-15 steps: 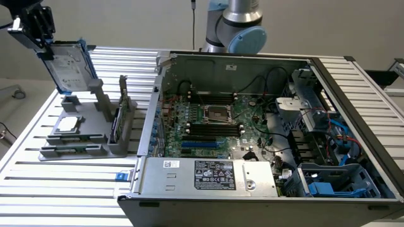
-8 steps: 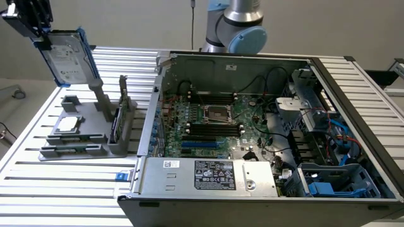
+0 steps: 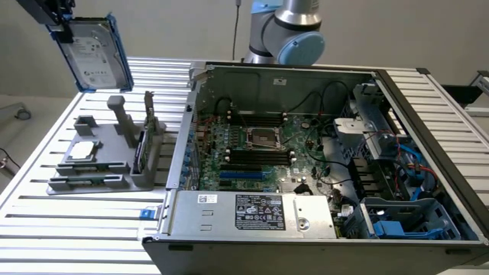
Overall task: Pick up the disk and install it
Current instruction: 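Pick up the disk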
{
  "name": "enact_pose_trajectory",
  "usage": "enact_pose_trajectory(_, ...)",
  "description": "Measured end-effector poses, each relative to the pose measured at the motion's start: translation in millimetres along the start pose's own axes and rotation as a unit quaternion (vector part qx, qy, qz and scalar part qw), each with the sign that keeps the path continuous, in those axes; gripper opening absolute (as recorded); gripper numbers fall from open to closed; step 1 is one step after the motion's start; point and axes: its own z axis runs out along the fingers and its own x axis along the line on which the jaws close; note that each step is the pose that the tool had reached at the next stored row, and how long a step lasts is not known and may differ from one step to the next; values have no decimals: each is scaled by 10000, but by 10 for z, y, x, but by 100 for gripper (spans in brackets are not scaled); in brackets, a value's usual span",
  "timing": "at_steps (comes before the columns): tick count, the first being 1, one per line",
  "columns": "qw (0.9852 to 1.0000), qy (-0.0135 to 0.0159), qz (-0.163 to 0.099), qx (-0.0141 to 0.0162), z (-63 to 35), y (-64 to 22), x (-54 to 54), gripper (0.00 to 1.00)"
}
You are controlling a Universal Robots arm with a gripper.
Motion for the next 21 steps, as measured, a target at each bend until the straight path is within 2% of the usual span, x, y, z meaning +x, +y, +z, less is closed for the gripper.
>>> enact_pose_trajectory(12,10000,-60,-15,-29,-544,-540,77,33)
enact_pose_trajectory(15,10000,-66,-25,-29,-592,-673,96,33)
enact_pose_trajectory(21,10000,-71,-48,-28,-612,-941,141,33)
